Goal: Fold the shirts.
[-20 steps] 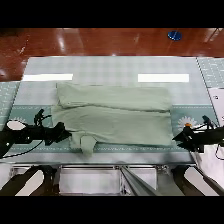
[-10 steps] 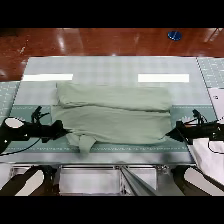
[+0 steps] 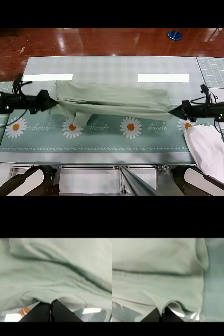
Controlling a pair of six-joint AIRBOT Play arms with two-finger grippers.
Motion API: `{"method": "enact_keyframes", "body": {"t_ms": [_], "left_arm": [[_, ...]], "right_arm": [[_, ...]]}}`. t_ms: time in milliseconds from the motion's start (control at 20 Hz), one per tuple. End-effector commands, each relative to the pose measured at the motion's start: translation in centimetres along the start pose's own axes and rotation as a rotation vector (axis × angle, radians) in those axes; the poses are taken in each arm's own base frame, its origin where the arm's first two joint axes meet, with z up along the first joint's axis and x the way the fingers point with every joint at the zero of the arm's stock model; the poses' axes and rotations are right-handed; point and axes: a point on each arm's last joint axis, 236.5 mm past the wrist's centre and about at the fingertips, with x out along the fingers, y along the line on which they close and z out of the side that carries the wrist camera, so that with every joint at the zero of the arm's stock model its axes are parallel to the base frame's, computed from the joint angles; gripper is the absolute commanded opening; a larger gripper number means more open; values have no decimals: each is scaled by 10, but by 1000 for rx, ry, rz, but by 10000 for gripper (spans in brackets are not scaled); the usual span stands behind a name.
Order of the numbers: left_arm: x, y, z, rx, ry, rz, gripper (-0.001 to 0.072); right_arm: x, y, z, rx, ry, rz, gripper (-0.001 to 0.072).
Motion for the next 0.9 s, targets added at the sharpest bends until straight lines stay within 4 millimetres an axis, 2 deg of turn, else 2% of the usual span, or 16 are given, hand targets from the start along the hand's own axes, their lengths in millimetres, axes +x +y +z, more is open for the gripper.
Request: {"method": "enact_keyframes", "body": {"t_ms": [0,200,400,450,500,550,650,700,800,850], "left_arm": [[17,-19,50,35,3,-27,19],[57,-26,81,53,57,-30,19],[99,-7,81,-2,134,-13,19],[107,1,80,-15,145,-6,23],[112,6,80,-21,146,-1,152],[114,8,79,-28,151,1,519],[106,10,82,-10,158,1,510],[94,8,88,-2,168,-8,509],[55,9,101,33,183,-2,508],[28,16,109,54,176,30,508]], "right_arm": [[5,20,61,-38,-106,-24,31],[20,16,95,6,-95,-3,31],[38,1,104,45,-82,9,32],[42,-3,106,57,-85,5,80],[45,-8,110,68,-95,-3,307],[46,-11,111,70,-101,-8,414],[42,-9,113,61,-99,-7,415],[35,-6,113,53,-85,3,415],[13,-4,113,44,-60,27,415],[-2,-12,115,44,-75,4,415]]}}
